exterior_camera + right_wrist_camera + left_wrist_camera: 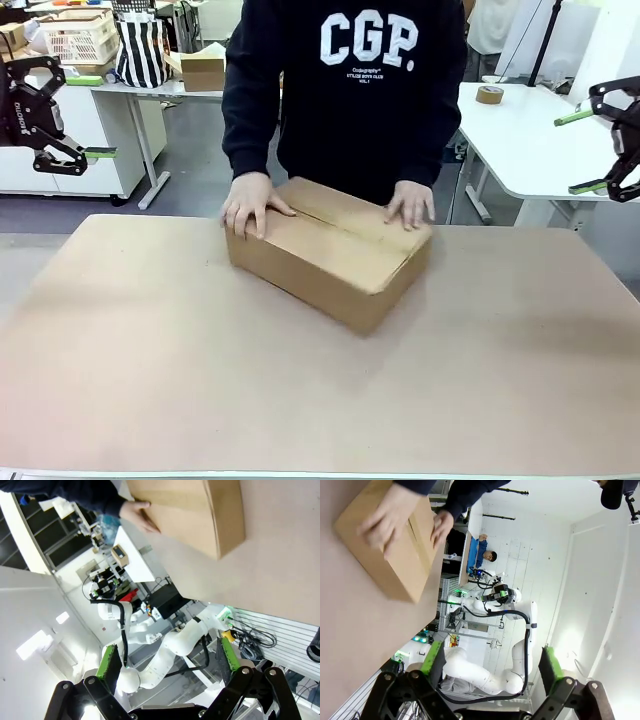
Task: Pack the gift set into the box.
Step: Press and hold the closed box until the human finishes sealing it.
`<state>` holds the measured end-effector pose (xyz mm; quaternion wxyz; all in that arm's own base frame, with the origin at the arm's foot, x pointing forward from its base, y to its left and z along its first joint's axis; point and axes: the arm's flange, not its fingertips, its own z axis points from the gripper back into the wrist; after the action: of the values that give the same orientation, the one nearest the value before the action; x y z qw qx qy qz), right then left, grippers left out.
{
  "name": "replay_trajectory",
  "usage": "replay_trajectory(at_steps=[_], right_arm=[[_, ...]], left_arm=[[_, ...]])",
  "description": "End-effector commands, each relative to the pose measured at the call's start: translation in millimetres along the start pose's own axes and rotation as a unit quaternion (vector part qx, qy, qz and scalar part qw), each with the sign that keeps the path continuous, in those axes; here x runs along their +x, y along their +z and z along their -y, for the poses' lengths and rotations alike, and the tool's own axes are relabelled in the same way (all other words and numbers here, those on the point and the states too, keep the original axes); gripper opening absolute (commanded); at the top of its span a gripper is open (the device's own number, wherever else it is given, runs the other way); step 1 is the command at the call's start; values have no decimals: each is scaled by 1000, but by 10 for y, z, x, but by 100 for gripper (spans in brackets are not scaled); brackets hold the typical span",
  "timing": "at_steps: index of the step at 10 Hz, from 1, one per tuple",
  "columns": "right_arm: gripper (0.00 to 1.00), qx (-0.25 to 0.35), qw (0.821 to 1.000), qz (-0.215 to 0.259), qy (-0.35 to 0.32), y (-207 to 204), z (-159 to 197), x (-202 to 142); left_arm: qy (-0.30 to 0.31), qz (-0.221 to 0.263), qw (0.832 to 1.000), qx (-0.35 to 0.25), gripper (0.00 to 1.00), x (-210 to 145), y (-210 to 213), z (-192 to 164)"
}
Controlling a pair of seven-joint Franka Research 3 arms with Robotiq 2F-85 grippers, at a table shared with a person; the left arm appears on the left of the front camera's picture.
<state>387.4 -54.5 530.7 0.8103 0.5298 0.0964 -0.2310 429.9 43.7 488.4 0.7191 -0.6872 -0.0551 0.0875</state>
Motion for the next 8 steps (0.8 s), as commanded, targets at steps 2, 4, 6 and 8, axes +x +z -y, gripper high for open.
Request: replay_trajectory(at_steps=[2,4,6,8], right_arm=[[100,4,1000,-4,5,21,-11,6],[100,4,1000,-4,5,21,-11,6],[100,4,1000,-4,5,21,-11,6],[100,4,1000,-4,5,21,-11,6]], left_arm=[[1,-1,1000,-9,100,-39,-7,2],[1,-1,1000,-9,100,-39,-7,2],[1,-1,1000,-9,100,-39,-7,2],[1,-1,1000,-9,100,-39,-7,2]])
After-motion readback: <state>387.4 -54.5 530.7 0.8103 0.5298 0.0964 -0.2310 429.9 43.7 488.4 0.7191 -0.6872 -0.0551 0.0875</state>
